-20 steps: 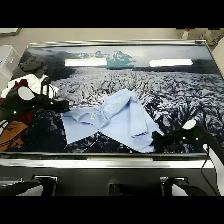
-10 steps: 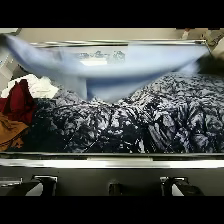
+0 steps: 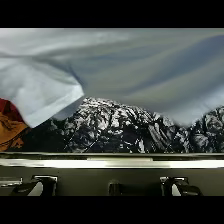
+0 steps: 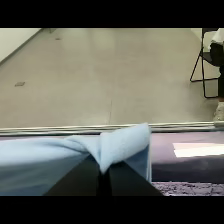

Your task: Fold the clothes and pants, and hang the long-sleeved shirts on hangers.

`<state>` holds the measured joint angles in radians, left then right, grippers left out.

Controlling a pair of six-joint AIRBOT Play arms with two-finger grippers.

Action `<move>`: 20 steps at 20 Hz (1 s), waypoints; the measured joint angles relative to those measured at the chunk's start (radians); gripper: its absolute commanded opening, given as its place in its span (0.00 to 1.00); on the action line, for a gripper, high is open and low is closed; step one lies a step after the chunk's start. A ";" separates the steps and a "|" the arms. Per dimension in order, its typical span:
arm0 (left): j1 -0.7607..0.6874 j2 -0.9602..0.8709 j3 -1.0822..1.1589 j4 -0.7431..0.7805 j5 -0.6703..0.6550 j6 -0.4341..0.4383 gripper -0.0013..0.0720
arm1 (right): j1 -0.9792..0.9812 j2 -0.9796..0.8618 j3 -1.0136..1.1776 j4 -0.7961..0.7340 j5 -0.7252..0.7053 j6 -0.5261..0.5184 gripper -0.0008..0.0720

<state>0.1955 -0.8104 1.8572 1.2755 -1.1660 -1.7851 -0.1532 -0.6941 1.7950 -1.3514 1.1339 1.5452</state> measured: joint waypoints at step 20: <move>-0.110 -0.562 -0.674 -0.269 0.439 0.034 0.10 | 0.035 -0.715 -0.550 0.290 -0.272 0.317 0.35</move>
<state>0.0853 -1.3720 1.1828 1.0069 -0.7269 -1.7512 -0.1181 -1.4094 1.2453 -1.0611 0.8623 1.8618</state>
